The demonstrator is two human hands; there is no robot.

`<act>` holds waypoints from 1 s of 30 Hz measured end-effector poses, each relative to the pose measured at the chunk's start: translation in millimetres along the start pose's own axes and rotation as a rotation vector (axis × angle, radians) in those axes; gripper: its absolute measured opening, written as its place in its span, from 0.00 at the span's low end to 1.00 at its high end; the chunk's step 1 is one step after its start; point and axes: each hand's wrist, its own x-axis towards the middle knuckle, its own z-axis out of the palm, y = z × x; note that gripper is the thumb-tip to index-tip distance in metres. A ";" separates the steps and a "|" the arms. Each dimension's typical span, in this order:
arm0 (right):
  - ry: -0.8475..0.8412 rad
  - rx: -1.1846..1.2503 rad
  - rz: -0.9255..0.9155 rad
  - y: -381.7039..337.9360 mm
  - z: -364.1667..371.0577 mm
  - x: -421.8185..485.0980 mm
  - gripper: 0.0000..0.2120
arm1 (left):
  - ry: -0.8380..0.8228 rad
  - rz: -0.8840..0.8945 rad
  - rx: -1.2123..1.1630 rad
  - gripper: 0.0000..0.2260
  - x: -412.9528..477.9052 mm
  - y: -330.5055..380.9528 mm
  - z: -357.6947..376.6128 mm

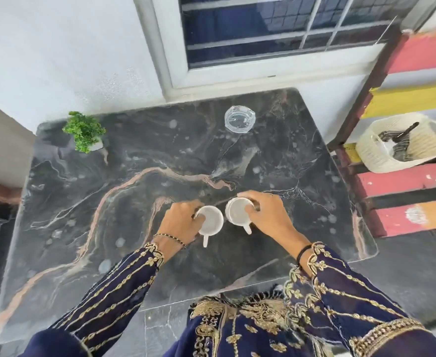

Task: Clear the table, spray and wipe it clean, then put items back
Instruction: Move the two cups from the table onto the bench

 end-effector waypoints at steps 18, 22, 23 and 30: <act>0.144 0.179 0.194 298.0 -258.8 -14.4 0.17 | -0.202 0.054 -0.108 0.09 113.8 349.7 173.5; 0.180 0.161 0.316 385.9 -294.9 -22.2 0.17 | -0.299 0.058 -0.119 0.10 141.6 415.0 246.8; 0.188 0.147 0.347 409.9 -299.9 -23.5 0.17 | -0.328 0.059 -0.105 0.11 149.0 429.1 268.5; 0.111 0.123 0.587 541.7 -301.6 -17.3 0.18 | -0.541 0.046 0.059 0.15 195.4 484.6 403.7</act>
